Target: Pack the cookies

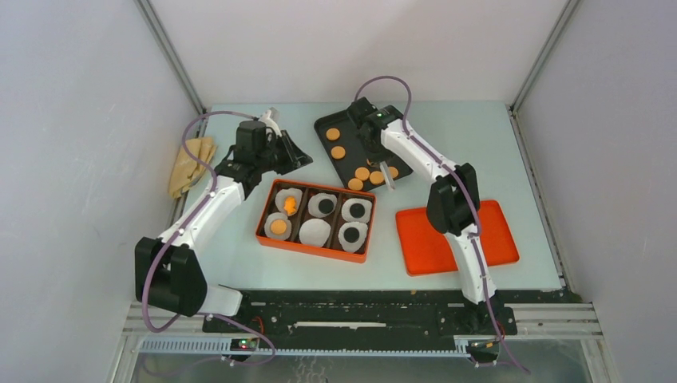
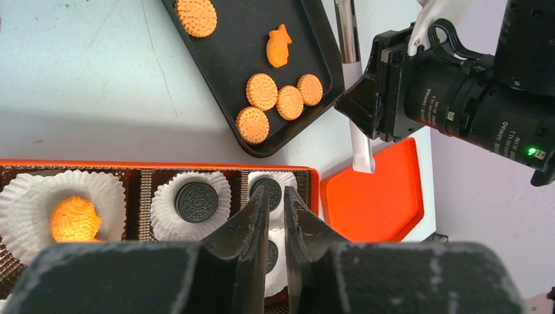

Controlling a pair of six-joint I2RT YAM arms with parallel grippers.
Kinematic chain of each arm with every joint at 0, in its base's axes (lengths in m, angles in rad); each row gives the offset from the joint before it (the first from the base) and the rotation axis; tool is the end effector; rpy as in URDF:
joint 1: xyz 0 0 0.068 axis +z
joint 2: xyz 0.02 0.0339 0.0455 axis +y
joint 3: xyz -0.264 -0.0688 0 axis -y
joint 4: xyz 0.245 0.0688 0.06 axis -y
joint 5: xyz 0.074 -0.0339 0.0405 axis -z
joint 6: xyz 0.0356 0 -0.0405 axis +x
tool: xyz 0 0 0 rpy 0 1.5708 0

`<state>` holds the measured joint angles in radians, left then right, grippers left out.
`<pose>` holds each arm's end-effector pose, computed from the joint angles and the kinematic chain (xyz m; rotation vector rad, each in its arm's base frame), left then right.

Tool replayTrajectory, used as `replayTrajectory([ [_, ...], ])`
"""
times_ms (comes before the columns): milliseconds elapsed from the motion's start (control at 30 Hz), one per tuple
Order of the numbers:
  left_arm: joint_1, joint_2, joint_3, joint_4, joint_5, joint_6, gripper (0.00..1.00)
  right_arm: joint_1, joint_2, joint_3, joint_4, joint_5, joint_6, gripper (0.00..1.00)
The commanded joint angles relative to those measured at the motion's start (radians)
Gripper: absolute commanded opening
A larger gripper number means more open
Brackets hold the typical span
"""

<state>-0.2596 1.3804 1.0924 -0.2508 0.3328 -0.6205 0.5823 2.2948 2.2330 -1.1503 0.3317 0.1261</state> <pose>0.3009 -0.0919 0.3054 -0.1879 2.1935 -0.8626 0.4080 0.2548 0.2552 -0.5272 2.6310 -0.2524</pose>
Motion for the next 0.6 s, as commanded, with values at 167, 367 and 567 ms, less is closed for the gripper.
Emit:
replayTrajectory([
  [167,0.003,-0.018,0.038,0.011,0.005,0.017,0.18,-0.025,-0.110,-0.093,0.066,-0.064,-0.012,0.41],
  [367,0.003,-0.033,0.019,0.031,0.021,0.001,0.18,-0.090,-0.177,-0.214,0.150,-0.235,0.029,0.39],
  [567,0.003,-0.046,0.015,0.027,0.021,0.000,0.18,-0.097,-0.216,-0.255,0.198,-0.288,0.020,0.34],
])
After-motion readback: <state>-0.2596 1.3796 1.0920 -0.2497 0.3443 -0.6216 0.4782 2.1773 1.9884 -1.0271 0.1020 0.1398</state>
